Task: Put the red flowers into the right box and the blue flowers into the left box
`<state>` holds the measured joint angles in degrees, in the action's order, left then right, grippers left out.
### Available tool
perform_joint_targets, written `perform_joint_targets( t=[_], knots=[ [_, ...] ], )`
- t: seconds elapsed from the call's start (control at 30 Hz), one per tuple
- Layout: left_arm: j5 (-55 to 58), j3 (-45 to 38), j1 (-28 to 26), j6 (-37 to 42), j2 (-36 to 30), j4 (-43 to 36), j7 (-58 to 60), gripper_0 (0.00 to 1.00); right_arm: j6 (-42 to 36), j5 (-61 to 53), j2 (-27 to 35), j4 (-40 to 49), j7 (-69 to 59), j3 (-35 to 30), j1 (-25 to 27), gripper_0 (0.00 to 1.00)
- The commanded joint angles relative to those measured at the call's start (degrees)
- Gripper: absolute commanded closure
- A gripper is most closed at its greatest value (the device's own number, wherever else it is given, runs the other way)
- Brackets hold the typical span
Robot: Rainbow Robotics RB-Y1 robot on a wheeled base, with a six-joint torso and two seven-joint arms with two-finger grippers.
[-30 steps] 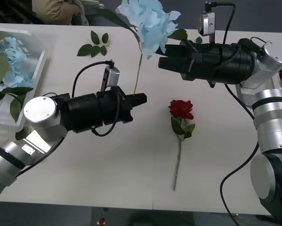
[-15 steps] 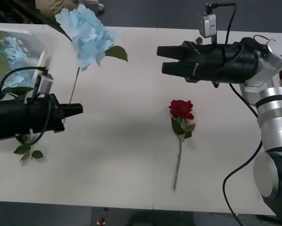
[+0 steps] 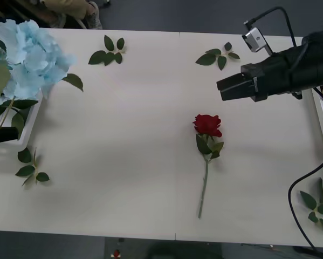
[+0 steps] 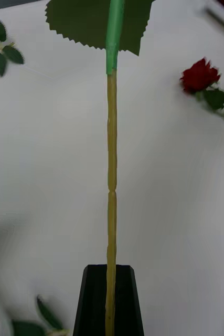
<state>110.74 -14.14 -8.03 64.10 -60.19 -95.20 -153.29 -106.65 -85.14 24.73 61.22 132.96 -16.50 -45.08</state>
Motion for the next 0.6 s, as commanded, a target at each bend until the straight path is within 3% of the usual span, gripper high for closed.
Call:
perform_joint_targets(
  t=[0.03, 0.2, 0.6],
  knots=[
    [-10.4, -10.4, 5.4, 10.2, 6.7, 3.5, -0.6, 1.00, 0.1, 3.9, 2.1, 3.2, -5.6, 0.7, -0.6, 0.00],
    [-21.6, -20.7, 9.7, 21.9, 9.3, 6.6, 4.7, 1.00, 3.8, 11.7, 2.8, 11.0, -15.8, 2.3, 2.6, 0.00],
    [-44.3, -26.9, 7.8, 22.8, 3.5, 5.4, 8.8, 1.00, 11.7, 23.0, 4.5, 38.2, -37.9, 14.4, 16.0, 0.00]
  ],
)
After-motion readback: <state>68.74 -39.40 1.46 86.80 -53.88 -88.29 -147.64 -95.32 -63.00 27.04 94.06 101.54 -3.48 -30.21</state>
